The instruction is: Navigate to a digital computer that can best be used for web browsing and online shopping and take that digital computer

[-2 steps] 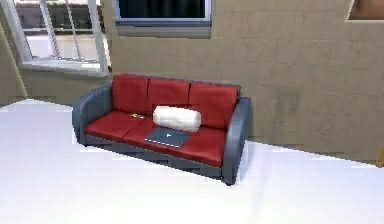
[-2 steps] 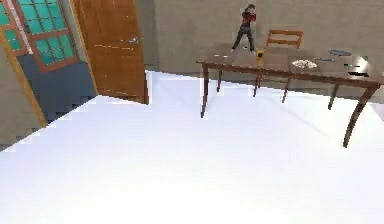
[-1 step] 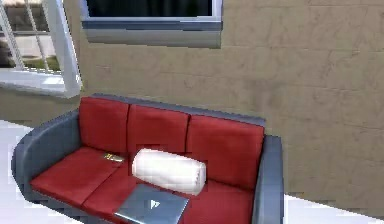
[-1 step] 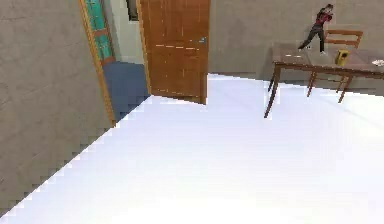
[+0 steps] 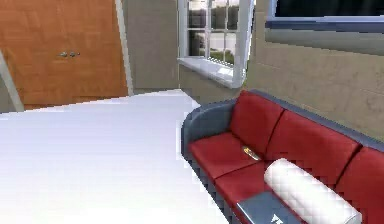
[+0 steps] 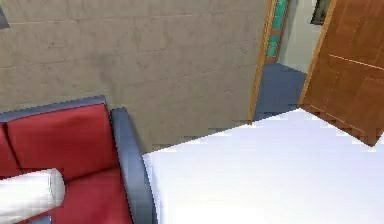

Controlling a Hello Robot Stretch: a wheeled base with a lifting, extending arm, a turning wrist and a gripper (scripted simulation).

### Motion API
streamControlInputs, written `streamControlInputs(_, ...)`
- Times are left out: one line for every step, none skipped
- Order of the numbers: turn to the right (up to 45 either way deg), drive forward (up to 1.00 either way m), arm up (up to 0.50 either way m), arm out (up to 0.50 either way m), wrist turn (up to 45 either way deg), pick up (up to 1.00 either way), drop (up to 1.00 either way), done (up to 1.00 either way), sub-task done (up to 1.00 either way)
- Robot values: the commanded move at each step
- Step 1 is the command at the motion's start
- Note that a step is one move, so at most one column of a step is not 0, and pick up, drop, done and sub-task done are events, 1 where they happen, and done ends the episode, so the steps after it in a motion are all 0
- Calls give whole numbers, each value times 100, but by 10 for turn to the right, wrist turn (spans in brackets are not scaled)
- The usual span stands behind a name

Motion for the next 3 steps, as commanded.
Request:
streamControlInputs(-450,0,0,0,0,0,0,0,0)
streamControlInputs(-120,0,0,0,0,0,0,0,0)
streamControlInputs(0,0,42,0,0,0,0,0,0)
